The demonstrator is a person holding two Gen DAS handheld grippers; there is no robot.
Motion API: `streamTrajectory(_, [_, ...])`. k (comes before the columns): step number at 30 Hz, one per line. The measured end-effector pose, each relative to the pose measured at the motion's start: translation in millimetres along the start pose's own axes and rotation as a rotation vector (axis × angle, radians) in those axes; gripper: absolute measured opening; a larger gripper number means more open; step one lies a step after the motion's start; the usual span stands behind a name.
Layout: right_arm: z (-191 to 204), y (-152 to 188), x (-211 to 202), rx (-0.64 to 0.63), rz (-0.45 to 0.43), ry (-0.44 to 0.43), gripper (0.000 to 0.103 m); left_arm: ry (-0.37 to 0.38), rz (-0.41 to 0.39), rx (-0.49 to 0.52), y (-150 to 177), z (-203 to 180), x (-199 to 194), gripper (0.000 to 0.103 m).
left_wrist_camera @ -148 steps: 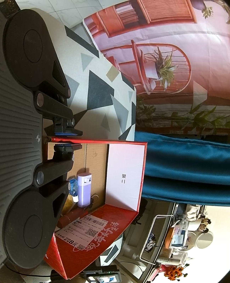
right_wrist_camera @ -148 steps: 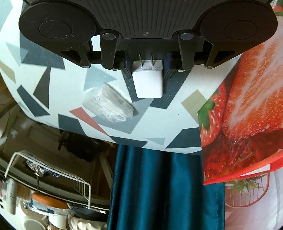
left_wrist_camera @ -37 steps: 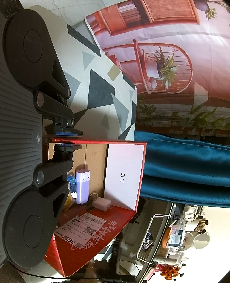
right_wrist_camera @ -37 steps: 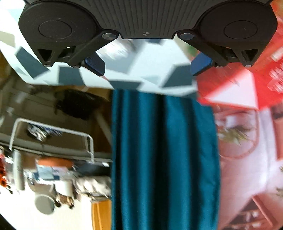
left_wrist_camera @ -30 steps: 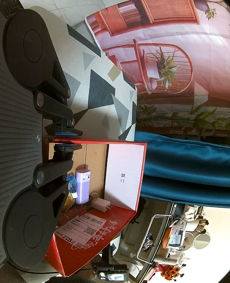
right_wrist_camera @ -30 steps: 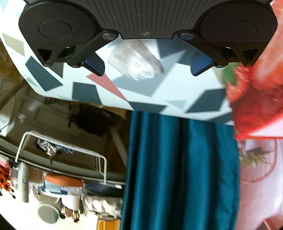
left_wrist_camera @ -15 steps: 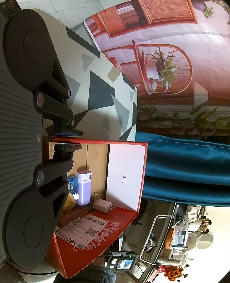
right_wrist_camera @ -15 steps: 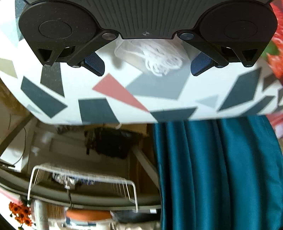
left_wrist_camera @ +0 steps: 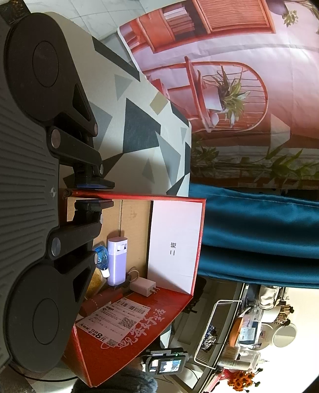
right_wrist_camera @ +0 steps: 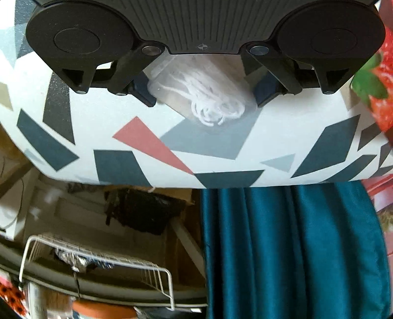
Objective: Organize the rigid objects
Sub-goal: 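Move the right gripper to the clear earphone box and grasp it, then carry the clear earphone box into the red box and release it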
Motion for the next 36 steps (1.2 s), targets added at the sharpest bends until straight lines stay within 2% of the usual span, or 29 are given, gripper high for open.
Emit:
streamTrajectory(2, [7.8, 3.4, -10.2, -0.049, -0.054, -0.031, 0.083, 0.0, 0.0, 0.0, 0.1, -0.1, 0.0, 0.009])
streamTrajectory(4, [16.1, 10.0, -17.3, -0.1, -0.069, -0.061, 0.083, 0.0, -0.001, -0.001, -0.1, -0.2, 0.0, 0.009])
streamTrajectory(11, [45.5, 39.7, -57.2, -0.206, -0.186, -0.073, 0.082, 0.001, -0.003, 0.0, 0.0, -0.3, 0.3, 0.009])
streamTrajectory(18, [40.0, 68.1, -102.3, -0.136, -0.314, -0.091, 0.083, 0.002, -0.002, -0.005, -0.3, 0.3, 0.4, 0.009])
streamTrajectory(25, [34.7, 74.4, -116.8, -0.107, -0.304, -0.132, 0.083, 0.007, -0.003, -0.006, -0.3, 0.7, 0.5, 0.009])
streamTrajectory(29, [30.3, 78.1, -131.1, -0.061, -0.283, -0.232, 0.083, 0.006, -0.001, -0.009, 0.1, 0.9, 0.8, 0.009])
streamTrajectory(36, [44.6, 61.5, -178.4, -0.103, -0.348, -0.377, 0.083, 0.015, -0.001, -0.016, -0.1, 2.7, 1.7, 0.009])
Point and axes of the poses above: each gripper's, at about its wrist camera, not at the fingertips, and x roughly the way its jaws point, z to its left, y to its underside, the point moved 4 cm from there along x, roughly the way its jaws point, and after that the axes turned 12 degrees about z, right-handed, at the moved point
